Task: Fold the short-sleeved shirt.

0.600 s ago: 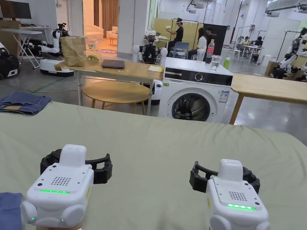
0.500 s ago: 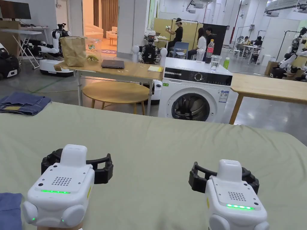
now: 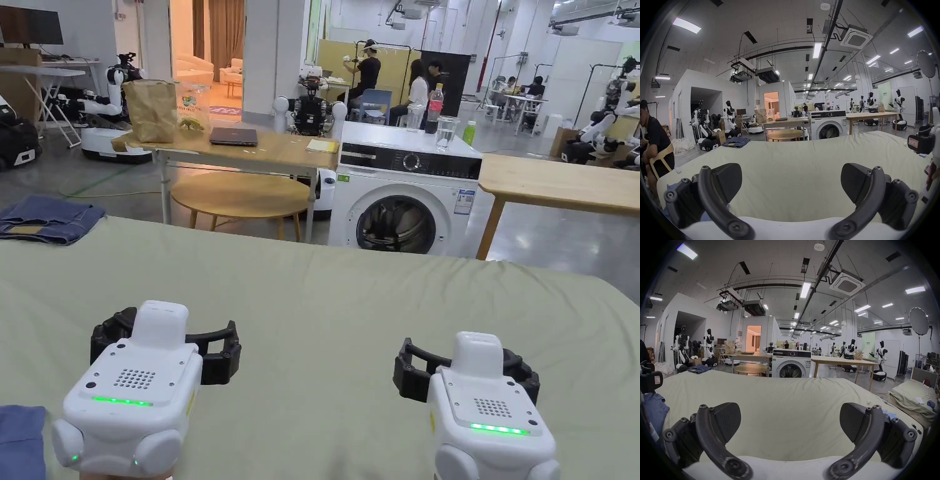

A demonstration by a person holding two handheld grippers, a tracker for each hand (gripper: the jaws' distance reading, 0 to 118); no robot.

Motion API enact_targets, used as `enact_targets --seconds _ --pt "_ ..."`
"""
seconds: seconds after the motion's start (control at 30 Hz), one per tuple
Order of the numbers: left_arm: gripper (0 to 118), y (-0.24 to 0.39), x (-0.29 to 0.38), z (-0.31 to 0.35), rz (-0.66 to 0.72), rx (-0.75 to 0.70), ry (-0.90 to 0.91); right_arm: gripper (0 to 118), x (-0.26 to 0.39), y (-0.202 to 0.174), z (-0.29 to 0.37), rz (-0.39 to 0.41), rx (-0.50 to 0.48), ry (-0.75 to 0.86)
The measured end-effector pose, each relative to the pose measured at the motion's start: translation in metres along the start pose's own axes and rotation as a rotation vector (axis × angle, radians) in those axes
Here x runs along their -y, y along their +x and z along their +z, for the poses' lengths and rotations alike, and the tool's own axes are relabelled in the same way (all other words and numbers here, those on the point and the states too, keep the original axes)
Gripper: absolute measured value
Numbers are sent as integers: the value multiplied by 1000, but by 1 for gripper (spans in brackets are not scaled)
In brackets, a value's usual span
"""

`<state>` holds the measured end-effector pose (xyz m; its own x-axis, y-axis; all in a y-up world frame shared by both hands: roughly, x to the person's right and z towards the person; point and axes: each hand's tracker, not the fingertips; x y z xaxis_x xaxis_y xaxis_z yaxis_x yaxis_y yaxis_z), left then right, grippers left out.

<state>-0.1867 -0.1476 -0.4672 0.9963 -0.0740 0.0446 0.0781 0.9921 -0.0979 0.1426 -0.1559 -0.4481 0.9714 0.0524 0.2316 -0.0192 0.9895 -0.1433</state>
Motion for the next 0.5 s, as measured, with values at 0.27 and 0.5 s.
enact_targets --seconds 0.27,0.5 --pt "118 -2 0 0 20 -4 -6 118 0 1 1 -2 3 -8" --pt "118 -3 -1 2 39 1 -6 118 1 3 1 -29 7 -27"
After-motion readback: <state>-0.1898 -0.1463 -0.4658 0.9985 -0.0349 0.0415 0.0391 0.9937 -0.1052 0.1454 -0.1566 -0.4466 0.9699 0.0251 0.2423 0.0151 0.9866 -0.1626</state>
